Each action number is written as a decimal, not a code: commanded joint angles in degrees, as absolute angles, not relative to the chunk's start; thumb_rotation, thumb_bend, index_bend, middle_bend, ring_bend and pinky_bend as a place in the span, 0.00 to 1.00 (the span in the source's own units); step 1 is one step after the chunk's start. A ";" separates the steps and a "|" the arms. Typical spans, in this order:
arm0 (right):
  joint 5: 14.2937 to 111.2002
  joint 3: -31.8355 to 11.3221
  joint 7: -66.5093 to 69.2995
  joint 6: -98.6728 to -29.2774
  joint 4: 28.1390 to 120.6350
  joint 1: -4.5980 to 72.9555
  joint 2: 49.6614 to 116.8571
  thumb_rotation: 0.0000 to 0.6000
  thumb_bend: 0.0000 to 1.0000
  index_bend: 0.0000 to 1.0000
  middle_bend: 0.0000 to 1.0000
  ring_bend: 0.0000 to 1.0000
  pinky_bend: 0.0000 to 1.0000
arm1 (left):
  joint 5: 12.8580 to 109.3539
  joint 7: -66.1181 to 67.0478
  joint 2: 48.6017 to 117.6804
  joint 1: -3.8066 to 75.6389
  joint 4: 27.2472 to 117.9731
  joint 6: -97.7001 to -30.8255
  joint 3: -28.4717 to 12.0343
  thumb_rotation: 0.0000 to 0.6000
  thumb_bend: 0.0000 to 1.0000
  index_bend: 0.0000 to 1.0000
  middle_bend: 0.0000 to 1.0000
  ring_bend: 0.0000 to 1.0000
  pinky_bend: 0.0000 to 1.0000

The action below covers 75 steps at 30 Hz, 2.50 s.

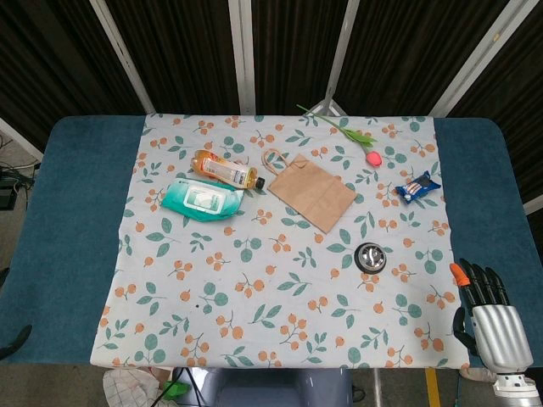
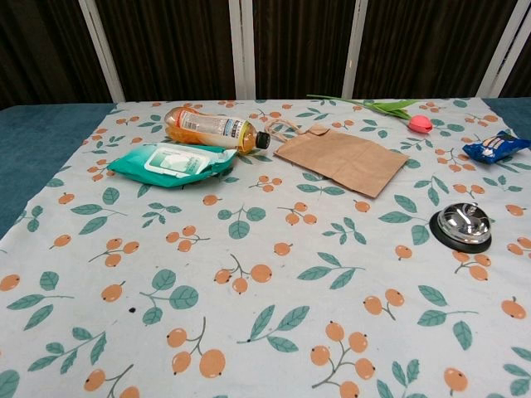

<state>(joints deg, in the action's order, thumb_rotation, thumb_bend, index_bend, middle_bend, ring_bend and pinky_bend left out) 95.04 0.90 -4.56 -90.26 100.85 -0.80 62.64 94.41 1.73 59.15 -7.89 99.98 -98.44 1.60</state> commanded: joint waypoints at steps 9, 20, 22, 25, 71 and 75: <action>94.70 1.03 -4.97 -89.44 100.82 -0.63 62.72 1.00 0.78 0.05 0.00 0.00 0.00 | 94.67 2.61 59.38 -7.70 100.33 -98.25 1.58 1.00 0.33 0.05 0.00 0.00 0.10; 95.81 0.52 -4.34 -90.82 100.21 -0.66 63.42 1.00 0.78 0.05 0.00 0.00 0.00 | 95.01 2.06 59.26 -8.20 100.37 -99.03 1.89 1.00 0.33 0.05 0.00 0.00 0.10; 95.79 -0.05 -4.78 -90.53 100.02 -0.12 64.15 1.00 0.78 0.05 0.00 0.00 0.00 | 94.87 1.66 59.20 -8.33 100.31 -99.18 1.89 1.00 0.33 0.05 0.00 0.00 0.10; 96.47 -0.40 -4.79 -88.02 99.40 1.84 64.76 1.00 0.78 0.05 0.00 0.00 0.00 | 94.30 1.72 59.21 -8.24 100.28 -98.98 1.64 1.00 0.33 0.05 0.00 0.00 0.10; 79.64 -8.36 -1.55 -61.83 73.36 24.78 91.79 1.00 0.79 0.04 0.00 0.00 0.00 | 91.02 6.38 59.77 -5.99 102.32 -94.26 0.88 1.00 0.33 0.05 0.00 0.00 0.10; 79.25 -8.41 -1.84 -61.03 72.24 25.57 93.29 1.00 0.79 0.04 0.00 0.00 0.00 | 90.83 6.43 59.79 -5.91 102.31 -94.15 0.79 1.00 0.33 0.05 0.00 0.00 0.10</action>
<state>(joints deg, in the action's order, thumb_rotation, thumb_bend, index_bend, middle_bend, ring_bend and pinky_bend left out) 79.41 -8.38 -1.72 -61.30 72.57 25.32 92.92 90.84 6.42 59.78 -5.91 102.31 -94.16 0.80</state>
